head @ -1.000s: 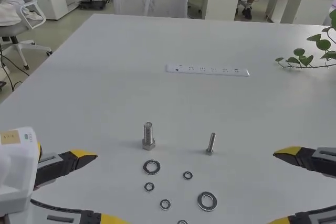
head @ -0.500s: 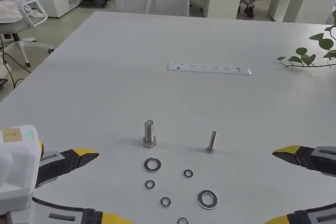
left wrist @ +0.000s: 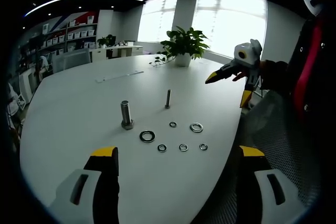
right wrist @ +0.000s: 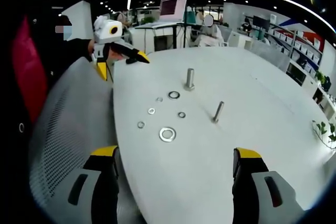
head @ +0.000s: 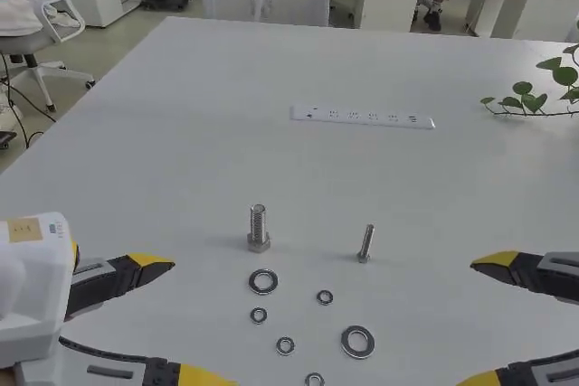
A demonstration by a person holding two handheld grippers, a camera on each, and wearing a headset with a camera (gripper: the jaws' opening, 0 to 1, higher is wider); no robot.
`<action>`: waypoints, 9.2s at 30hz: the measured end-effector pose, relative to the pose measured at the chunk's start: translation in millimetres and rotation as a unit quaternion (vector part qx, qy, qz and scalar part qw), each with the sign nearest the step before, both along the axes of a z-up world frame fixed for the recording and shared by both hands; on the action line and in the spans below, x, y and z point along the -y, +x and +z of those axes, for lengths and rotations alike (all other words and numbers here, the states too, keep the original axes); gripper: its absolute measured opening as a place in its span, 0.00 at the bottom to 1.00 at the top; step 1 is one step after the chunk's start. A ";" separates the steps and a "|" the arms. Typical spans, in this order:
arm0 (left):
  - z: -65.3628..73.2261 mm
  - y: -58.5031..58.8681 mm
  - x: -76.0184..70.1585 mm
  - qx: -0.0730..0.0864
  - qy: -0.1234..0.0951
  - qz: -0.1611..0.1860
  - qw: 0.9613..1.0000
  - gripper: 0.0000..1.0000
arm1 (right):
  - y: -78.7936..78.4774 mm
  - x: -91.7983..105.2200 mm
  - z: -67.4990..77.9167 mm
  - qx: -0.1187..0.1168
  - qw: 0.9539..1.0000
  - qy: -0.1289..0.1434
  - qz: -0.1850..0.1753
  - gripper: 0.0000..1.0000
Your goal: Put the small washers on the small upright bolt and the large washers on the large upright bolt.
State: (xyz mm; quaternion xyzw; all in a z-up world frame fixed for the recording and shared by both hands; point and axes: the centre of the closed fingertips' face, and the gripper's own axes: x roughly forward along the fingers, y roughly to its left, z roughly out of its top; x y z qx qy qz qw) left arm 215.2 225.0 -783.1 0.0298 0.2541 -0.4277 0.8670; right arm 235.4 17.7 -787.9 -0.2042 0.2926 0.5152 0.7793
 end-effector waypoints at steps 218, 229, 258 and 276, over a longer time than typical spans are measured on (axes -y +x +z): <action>25.1 19.0 -13.9 0.083 -0.006 0.051 0.995 0.90 | 36.1 -97.4 -7.9 0.004 0.930 -0.275 0.243 0.22; 20.9 26.9 -25.6 0.089 0.005 0.069 0.994 0.89 | 50.3 -110.8 9.3 0.021 0.932 -0.268 0.245 0.22; 9.5 29.8 -32.6 0.078 0.012 0.080 0.994 0.88 | 100.5 -158.1 30.4 0.038 0.926 -0.261 0.271 0.22; 3.6 32.4 -32.7 0.071 0.009 0.080 0.994 0.87 | 118.5 -186.0 18.1 0.032 0.922 -0.265 0.281 0.22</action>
